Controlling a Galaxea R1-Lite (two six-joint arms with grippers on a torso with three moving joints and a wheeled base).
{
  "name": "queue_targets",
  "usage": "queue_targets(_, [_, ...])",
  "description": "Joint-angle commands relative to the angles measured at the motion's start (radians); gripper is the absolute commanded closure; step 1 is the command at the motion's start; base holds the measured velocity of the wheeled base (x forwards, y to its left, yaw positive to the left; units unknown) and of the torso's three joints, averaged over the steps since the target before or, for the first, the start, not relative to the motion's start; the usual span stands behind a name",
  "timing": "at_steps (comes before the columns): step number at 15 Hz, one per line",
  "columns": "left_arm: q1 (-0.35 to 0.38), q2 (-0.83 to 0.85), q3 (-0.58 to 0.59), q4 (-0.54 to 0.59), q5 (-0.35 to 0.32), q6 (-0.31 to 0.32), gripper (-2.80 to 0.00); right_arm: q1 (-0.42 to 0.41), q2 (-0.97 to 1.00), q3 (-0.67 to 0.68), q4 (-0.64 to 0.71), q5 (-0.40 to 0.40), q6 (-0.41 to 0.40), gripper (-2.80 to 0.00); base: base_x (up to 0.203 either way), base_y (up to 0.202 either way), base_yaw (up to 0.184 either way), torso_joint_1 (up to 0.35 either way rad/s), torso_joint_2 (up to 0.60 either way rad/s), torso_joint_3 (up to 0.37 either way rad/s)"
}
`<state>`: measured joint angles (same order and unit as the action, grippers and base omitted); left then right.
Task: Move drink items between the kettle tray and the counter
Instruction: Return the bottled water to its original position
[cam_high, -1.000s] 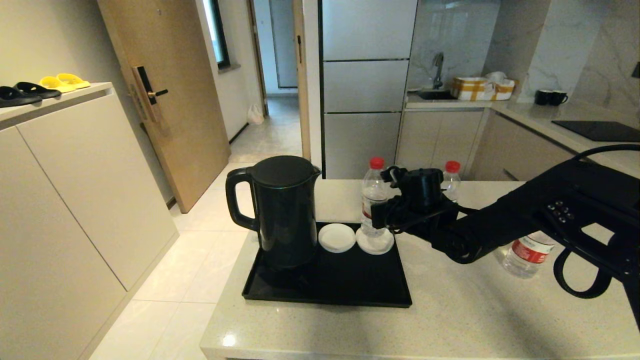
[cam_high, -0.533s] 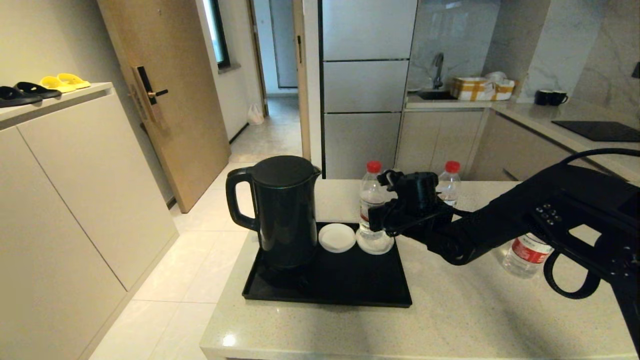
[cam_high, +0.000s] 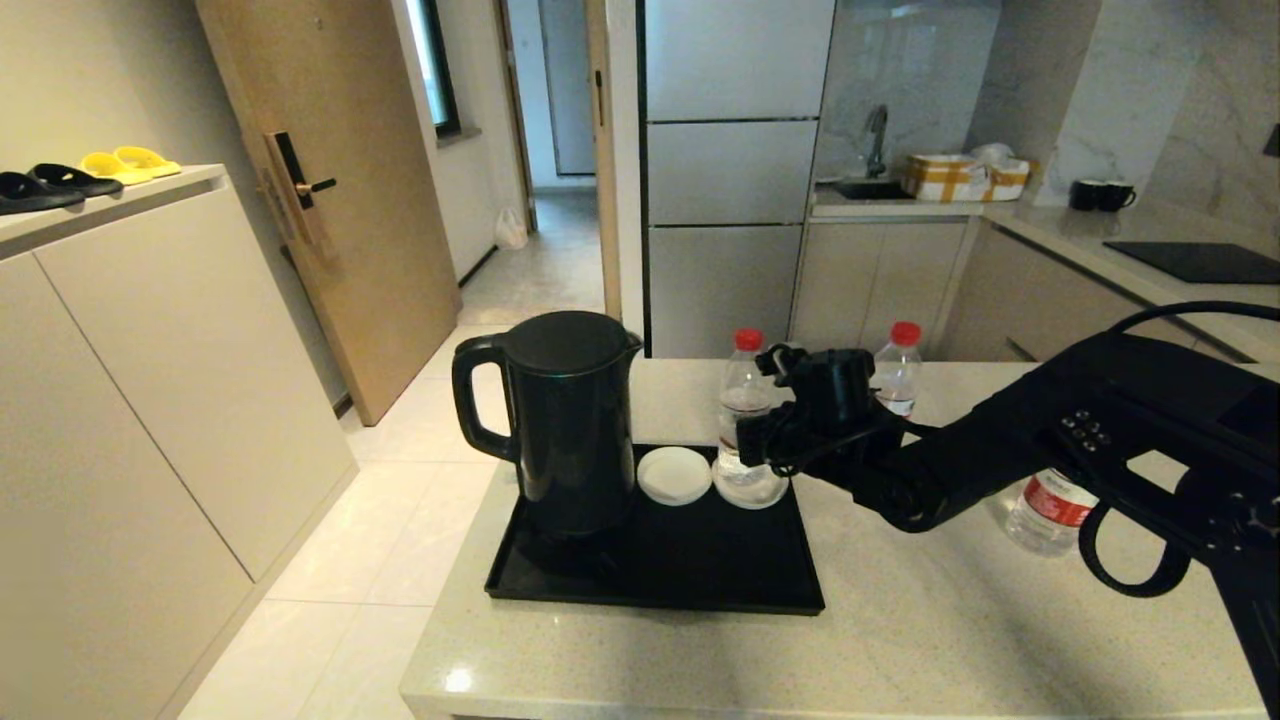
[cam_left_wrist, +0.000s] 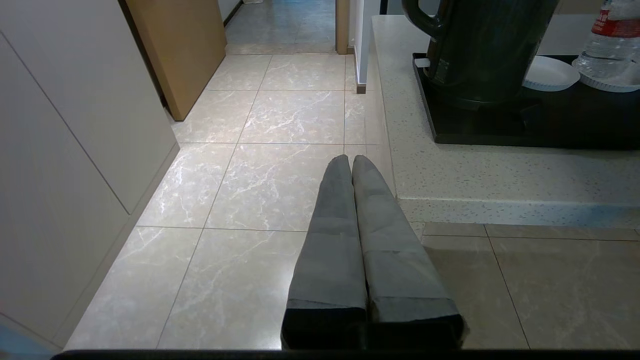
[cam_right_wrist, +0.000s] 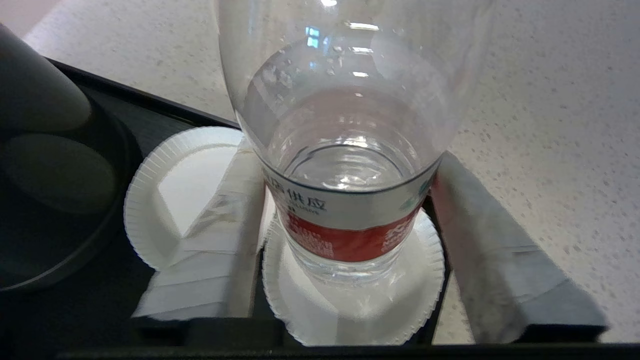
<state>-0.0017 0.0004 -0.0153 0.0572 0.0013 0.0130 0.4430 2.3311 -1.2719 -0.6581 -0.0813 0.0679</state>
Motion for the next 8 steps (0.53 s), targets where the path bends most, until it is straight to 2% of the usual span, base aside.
queue_targets(1, [0.0, 0.001, 0.0, 0.0, 0.0, 0.001, 0.0, -0.002, -0.014, 0.003, -0.003, 0.002, 0.012, -2.8, 0.0, 0.0, 0.0, 0.0, 0.0, 0.0])
queue_targets(8, [0.0, 0.001, 0.0, 0.0, 0.0, 0.001, 0.0, -0.006, -0.164, 0.108, -0.001, 0.05, 0.027, -2.8, 0.0, 0.0, 0.0, 0.0, 0.0, 0.0])
